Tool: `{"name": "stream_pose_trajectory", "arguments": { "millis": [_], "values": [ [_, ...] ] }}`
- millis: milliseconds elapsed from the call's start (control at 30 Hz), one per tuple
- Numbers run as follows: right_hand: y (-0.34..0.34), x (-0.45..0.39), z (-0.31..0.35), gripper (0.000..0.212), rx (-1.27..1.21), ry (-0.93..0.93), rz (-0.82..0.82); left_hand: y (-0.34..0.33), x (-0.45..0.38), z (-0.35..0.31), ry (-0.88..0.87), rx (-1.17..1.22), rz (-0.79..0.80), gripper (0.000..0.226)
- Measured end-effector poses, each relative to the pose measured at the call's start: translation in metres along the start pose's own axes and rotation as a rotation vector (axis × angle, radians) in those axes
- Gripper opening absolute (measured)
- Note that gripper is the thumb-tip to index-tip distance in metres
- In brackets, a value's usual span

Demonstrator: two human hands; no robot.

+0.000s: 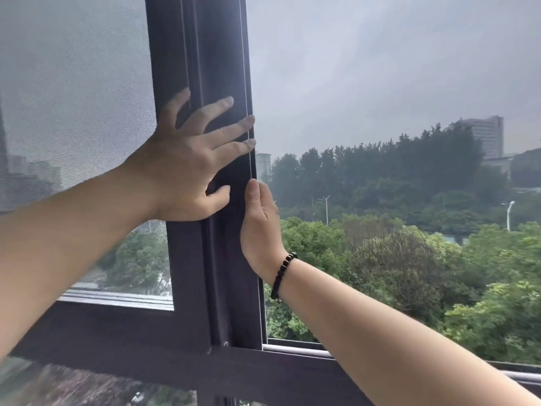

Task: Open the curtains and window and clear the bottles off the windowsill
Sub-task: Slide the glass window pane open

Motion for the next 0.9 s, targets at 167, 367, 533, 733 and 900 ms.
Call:
{"name": "stream_pose_trajectory", "arguments": {
  "millis": [167, 367, 533, 733, 900],
  "values": [
    [-0.014, 0.0, 0.001, 0.036, -0.075, -0.045, 0.041, -0.004, 0.009, 0.006, 0.026, -0.004, -0.046, 0.06],
    [-0.024, 0.004, -0.005, 0.039, -0.229, -0.124, 0.211, -0.006, 0.014, 0.008, 0.019, -0.048, -0.1, 0.048],
    [-0.031, 0.001, -0.014, 0.021, -0.344, -0.122, 0.236, -0.008, 0.013, 0.008, 0.012, -0.067, -0.13, 0.044],
    [-0.033, 0.001, -0.015, 0.026, -0.294, -0.145, 0.189, -0.01, 0.013, 0.007, 0.022, -0.039, -0.159, 0.045],
    [-0.025, 0.009, -0.014, 0.035, -0.165, -0.205, 0.17, -0.006, 0.009, 0.004, 0.068, -0.018, -0.1, 0.047]
  ]
}}
Point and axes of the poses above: each hand's wrist, its own x-axis away from the middle knuckle, its own y-axis out of the back of the hand, z = x × y, the point moved 5 cm from there along -x, towards the middle knuckle, and after that the axes turned 13 degrees about x, right-handed, at the moved point
